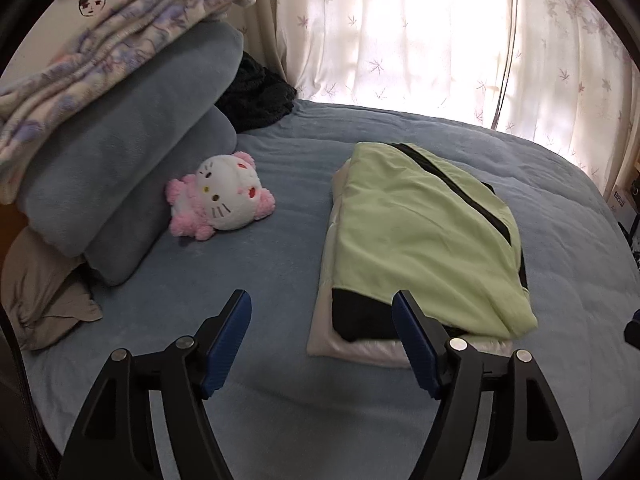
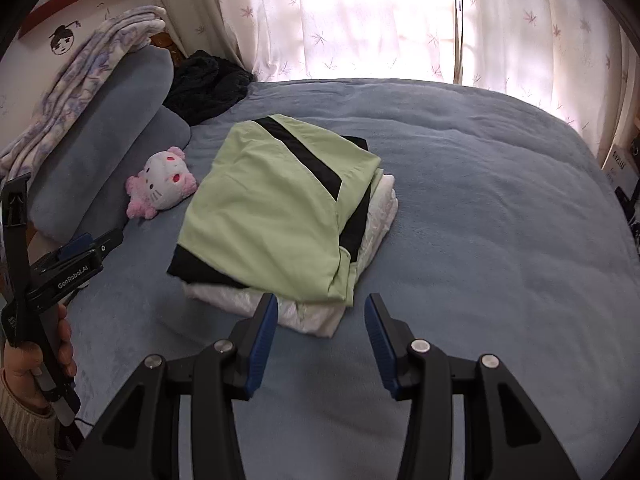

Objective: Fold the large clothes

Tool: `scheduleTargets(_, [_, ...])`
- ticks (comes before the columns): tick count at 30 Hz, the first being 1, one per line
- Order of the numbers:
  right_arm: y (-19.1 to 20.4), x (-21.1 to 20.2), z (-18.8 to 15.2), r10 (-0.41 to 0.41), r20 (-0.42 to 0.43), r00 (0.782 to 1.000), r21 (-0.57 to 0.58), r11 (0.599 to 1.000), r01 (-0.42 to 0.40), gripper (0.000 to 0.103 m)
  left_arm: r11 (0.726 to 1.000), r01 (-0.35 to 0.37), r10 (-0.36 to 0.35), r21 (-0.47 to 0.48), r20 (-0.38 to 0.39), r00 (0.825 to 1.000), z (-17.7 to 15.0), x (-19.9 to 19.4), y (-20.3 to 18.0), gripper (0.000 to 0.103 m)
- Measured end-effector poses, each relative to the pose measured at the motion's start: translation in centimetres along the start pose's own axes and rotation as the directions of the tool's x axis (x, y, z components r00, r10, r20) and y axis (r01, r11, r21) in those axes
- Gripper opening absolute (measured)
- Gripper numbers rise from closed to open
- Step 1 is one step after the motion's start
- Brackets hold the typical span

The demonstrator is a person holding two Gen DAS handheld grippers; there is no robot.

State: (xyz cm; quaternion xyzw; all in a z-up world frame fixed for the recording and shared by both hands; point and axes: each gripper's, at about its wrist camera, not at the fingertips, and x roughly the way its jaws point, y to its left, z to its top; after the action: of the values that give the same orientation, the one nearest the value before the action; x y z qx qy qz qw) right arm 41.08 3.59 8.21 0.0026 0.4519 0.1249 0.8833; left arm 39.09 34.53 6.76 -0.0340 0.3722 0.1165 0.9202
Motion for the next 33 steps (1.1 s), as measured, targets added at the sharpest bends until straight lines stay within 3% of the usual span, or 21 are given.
scheduleTargets(8, [-0.1,-11.8,-4.8,-0.022,0.042,0.999,-0.033,0.999,0.023,0.045,0.999,0.035,-0.036,0.031,0.046,0.998,-3.8,-11.0,-0.1,0.073])
scheduleTargets(17, [-2.1,-21.9,-12.6,-0.005,0.069,0.998,-0.056,0.998,0.009,0.045,0.986,0.155,-0.163,0.067,0.122,0.979,-9.8,-23.4,-3.3,0.083])
scheduleTargets(25, [-4.4,-24.4,-20.3,0.044,0.104,0.994,0.009,0.999,-0.045,0.045,0.971,0.234,-0.239,0.054,0.114,0.964,-17.8,-27.1,-8.1,0.088])
scheduleTargets(30, [-5.4,-23.1,-25.4,-0.018,0.137,0.99,0.073,0.997,0.008,0.047,0.973,0.212,-0.221,0.096,0.096,0.971,-23.2,-26.6,-11.7,0.088])
scheduleTargets(33, [-6.2,-21.6,-28.2,-0.03,0.135,0.99,0.14,0.99,0.011,0.052,0.965,0.227,-0.235,0.128,0.046,0.971,-26.4,-25.8,-14.2,0.088])
